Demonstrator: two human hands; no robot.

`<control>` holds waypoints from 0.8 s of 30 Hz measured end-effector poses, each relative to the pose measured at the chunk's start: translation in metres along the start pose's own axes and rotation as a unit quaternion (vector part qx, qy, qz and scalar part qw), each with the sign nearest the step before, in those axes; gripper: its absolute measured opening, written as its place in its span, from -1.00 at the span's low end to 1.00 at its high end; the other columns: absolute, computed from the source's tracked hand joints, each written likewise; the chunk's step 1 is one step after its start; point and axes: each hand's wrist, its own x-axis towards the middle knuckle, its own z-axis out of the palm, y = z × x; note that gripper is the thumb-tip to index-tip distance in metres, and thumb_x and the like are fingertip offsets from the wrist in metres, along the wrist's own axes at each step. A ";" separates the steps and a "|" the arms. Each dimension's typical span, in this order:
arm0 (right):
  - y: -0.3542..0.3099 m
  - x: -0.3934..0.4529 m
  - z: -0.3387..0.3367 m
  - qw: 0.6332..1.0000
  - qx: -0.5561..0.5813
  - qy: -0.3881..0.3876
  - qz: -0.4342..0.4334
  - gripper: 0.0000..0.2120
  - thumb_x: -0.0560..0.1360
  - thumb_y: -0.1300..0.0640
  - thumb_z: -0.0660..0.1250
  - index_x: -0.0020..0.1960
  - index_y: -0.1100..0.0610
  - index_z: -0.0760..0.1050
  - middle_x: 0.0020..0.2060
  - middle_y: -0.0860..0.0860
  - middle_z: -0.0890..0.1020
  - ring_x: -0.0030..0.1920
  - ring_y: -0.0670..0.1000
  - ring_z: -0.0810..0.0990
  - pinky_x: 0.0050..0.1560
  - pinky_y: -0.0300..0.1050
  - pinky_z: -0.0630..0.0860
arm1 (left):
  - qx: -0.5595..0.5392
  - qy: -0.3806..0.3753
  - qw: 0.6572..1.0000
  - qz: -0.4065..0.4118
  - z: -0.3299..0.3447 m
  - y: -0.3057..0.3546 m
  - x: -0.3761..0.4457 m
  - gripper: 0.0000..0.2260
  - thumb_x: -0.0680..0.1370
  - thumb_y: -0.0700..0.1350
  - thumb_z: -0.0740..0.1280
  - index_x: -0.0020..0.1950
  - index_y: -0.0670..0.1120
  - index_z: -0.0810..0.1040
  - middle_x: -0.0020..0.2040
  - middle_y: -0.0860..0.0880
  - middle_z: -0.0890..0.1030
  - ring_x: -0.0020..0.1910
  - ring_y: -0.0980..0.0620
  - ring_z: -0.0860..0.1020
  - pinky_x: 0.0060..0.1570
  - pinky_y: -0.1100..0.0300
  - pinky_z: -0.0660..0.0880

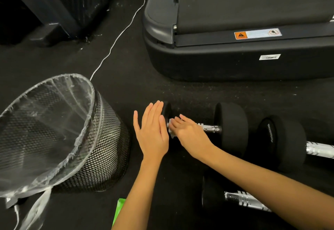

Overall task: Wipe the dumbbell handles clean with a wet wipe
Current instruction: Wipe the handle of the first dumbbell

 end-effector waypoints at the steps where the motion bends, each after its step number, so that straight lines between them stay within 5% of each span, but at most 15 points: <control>1: -0.001 -0.002 0.000 1.000 0.000 -0.005 -0.010 -0.51 0.56 0.27 0.21 0.47 0.26 0.26 0.43 0.17 0.39 0.47 0.11 0.31 0.50 -0.07 -0.10 | -0.002 -0.001 1.000 0.001 0.000 0.000 0.000 -0.62 0.67 -0.07 0.05 0.42 -0.05 0.50 0.39 0.06 0.53 0.45 0.09 0.39 0.55 0.02 -0.06; 15: 0.008 0.002 0.000 0.998 -0.011 -0.020 -0.050 -0.56 0.58 0.23 0.22 0.46 0.21 0.31 0.42 0.12 0.41 0.45 0.05 0.34 0.50 -0.09 0.04 | -0.001 -0.006 1.000 0.004 -0.001 0.000 0.001 -0.63 0.67 -0.07 0.06 0.42 -0.04 0.49 0.40 0.06 0.52 0.46 0.09 0.37 0.55 0.01 -0.05; 24: 0.001 -0.009 0.007 1.000 0.010 -0.004 -0.021 -0.64 0.40 0.28 0.45 0.20 0.25 0.58 0.23 0.16 0.60 0.29 0.10 0.54 0.38 -0.01 0.34 | -0.006 -0.001 1.000 0.000 -0.001 0.000 0.001 -0.63 0.67 -0.06 0.07 0.41 -0.03 0.50 0.39 0.07 0.53 0.46 0.10 0.38 0.55 0.00 -0.05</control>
